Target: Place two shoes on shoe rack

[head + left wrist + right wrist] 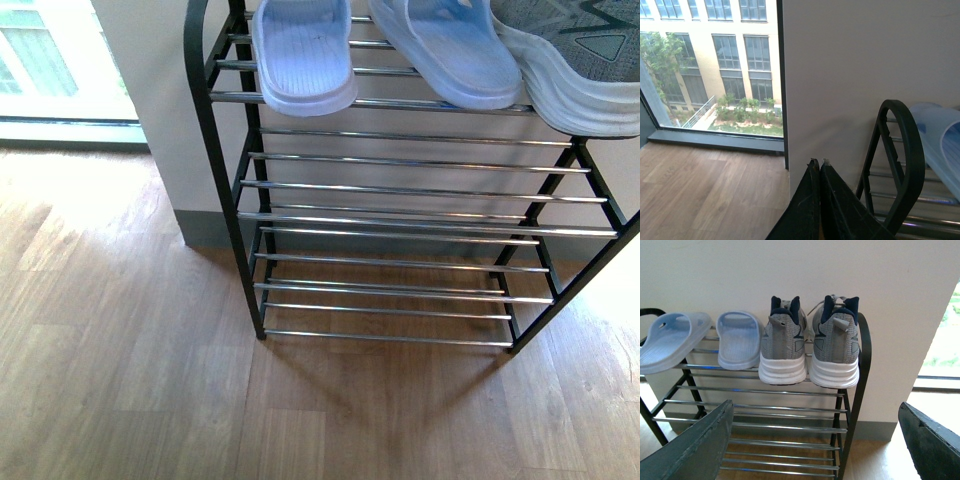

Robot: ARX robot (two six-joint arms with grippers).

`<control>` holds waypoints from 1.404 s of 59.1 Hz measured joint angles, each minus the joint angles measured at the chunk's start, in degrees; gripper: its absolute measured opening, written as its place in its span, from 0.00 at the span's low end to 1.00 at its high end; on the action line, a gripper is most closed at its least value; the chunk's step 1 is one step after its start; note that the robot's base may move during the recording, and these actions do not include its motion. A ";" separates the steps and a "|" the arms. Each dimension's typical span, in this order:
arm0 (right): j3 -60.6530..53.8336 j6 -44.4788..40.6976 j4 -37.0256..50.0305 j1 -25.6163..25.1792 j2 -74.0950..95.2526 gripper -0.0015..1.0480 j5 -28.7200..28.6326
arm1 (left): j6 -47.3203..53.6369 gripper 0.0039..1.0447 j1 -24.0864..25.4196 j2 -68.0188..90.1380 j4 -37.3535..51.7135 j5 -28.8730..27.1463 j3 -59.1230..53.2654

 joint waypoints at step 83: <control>0.00 0.00 0.00 0.00 0.00 0.91 0.00 | 0.11 0.01 8.50 -57.92 -38.97 8.46 -17.59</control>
